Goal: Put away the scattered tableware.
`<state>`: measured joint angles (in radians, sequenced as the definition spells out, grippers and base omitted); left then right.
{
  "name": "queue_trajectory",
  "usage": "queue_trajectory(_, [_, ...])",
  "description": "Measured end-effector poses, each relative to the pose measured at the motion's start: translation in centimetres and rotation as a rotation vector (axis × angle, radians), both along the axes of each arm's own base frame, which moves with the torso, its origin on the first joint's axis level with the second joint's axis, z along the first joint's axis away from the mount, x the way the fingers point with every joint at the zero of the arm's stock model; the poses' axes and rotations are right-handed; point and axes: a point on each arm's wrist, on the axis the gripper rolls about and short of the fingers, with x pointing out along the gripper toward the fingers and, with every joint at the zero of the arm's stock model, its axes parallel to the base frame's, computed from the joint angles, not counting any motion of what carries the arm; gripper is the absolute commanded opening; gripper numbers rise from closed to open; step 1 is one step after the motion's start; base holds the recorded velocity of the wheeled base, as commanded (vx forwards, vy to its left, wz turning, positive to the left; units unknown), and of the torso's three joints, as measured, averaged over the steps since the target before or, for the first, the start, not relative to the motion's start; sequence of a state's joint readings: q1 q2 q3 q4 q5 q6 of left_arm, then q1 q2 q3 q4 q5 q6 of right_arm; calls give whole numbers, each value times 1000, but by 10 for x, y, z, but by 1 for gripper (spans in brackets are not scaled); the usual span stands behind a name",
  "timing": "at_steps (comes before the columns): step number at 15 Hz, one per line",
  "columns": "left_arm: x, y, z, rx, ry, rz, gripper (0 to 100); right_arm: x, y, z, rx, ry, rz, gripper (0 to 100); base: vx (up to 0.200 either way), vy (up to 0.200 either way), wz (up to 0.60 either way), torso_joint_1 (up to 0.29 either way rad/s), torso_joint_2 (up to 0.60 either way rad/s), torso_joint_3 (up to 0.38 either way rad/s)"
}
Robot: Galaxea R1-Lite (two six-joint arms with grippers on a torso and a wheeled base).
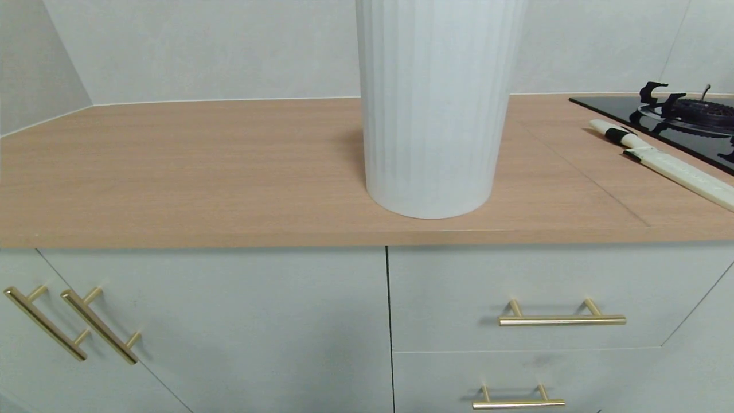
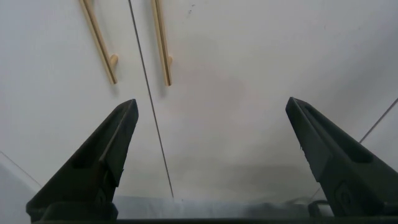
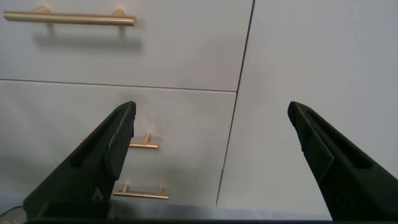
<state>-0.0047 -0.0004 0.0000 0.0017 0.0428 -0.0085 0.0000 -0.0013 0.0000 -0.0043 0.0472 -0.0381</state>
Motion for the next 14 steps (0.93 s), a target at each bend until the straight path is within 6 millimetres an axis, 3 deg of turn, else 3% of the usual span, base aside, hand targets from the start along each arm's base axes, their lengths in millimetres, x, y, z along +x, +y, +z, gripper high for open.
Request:
queue_trajectory(11, [0, 0, 0, 0, 0, 0, 100, 0, 0, 0, 0, 0, 0, 100, 0, 0, 0, 0, 0, 0])
queue_trajectory(14, [0, 0, 1, 0, -3, 0, 100, 0, 0, 0, 0, 0, 0, 100, 0, 0, 0, 40, -229, -227])
